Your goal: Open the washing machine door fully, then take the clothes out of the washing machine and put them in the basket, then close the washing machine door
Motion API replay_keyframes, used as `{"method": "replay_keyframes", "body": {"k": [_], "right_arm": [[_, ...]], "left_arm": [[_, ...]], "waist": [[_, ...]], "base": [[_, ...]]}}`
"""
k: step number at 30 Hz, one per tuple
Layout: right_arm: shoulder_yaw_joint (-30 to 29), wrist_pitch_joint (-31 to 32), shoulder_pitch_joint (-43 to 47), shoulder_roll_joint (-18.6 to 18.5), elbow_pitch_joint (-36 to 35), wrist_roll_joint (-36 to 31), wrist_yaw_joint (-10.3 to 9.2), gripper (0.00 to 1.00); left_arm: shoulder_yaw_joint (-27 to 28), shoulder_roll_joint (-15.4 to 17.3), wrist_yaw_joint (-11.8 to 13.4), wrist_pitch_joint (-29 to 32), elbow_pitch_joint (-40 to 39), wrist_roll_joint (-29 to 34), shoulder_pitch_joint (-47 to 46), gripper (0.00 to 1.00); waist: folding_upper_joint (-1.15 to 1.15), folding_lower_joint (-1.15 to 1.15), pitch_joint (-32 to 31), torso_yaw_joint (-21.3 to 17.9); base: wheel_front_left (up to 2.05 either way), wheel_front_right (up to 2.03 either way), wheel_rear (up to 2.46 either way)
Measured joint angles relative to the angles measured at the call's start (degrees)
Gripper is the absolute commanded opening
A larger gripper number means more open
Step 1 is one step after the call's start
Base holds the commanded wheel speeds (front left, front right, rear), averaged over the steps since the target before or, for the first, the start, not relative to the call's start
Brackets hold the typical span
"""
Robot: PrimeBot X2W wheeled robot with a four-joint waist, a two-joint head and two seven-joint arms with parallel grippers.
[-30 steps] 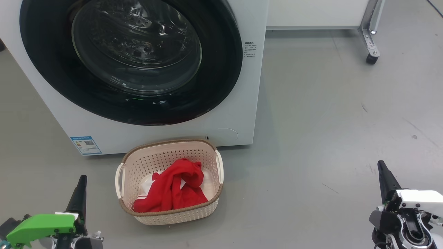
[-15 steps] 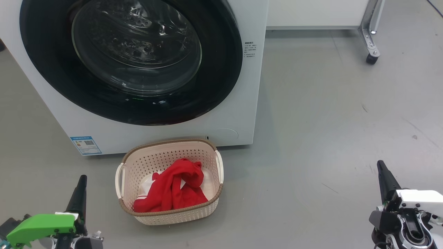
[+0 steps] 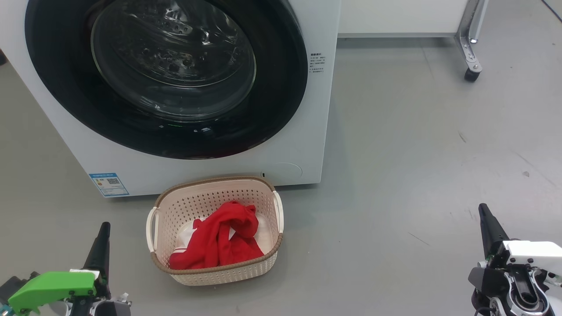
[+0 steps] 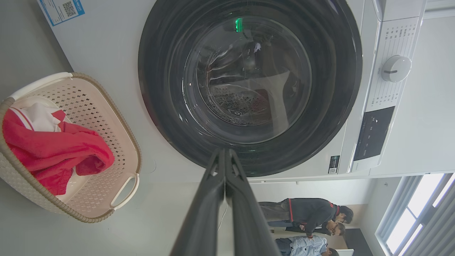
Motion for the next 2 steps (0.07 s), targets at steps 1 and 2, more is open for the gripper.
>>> {"method": "replay_keyframes", "body": {"k": [1, 2], "right_arm": [[0.0, 0.0, 0.0, 0.0, 0.0, 0.0, 0.0, 0.0], [0.0, 0.0, 0.0, 0.0, -0.01, 0.0, 0.0, 0.0]], "left_arm": [[0.0, 0.0, 0.0, 0.0, 0.0, 0.0, 0.0, 0.0], [0.0, 0.0, 0.0, 0.0, 0.0, 0.0, 0.0, 0.0]], "waist": [[0.0, 0.0, 0.0, 0.0], [0.0, 0.0, 0.0, 0.0]], "base": [[0.0, 0.0, 0.0], [0.0, 0.0, 0.0]]}}
